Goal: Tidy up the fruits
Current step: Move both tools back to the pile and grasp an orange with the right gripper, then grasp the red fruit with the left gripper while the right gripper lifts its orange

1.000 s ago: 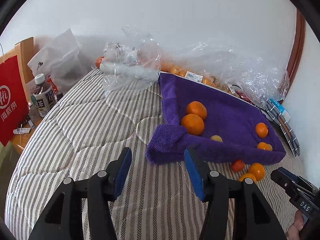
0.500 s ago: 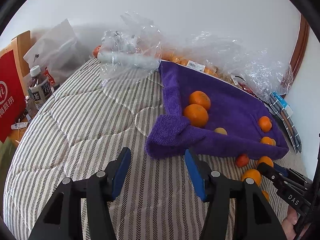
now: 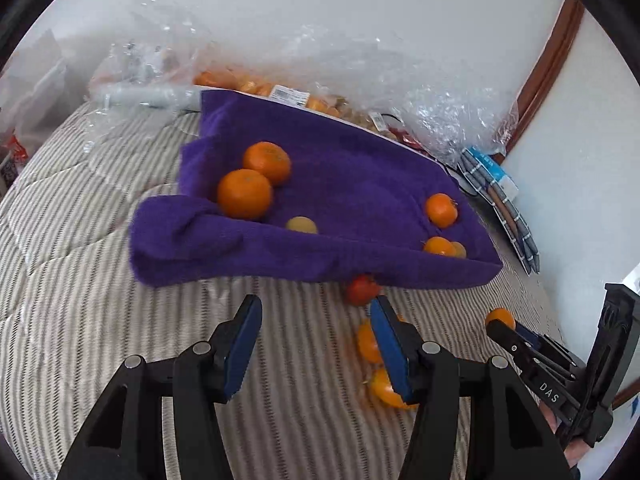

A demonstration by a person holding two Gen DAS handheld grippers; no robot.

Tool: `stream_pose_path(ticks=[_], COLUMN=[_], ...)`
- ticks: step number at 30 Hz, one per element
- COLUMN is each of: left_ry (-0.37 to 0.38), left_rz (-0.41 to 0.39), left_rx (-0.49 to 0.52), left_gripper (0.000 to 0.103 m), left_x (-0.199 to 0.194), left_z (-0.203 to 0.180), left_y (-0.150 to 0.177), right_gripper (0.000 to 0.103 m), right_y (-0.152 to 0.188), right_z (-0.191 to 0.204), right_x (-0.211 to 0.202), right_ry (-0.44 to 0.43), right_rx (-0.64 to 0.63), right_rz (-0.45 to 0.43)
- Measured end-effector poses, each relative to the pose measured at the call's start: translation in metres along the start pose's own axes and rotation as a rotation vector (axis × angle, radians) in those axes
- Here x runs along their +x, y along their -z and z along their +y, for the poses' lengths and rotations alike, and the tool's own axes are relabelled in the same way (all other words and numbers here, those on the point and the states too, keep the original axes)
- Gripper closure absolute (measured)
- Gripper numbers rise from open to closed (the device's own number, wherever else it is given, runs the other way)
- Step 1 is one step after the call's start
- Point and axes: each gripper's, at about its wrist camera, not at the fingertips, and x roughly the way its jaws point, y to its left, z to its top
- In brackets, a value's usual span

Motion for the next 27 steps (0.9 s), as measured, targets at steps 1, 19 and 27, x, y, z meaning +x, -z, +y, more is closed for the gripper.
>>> stream_pose_path(ticks=[1,19,27], left_ry=[-0.008,-0.137,-0.137], left_rz=[0.023,0.110,0.072], left_rx=[0.011,0.050,0.015], left_gripper=[0.049,0.079,0.079], left_x=[0.007,0.049,0.032], left_z=[-0.008,-0.051,-0.041], left_y=[-0.002,-0.017,-0.017], right_gripper=[0.071,0.071,0.071], right_y=[0.001,0.002,0.003], right_z=[-0.001,-0.010,-0.013], right_x=[-0.002,0.000,-0.003], right_ry=[0.011,-0.029,-0.032], right_rx=[-0.008,0.034,0.057], right_rz=[-0.009,0.014,0.002])
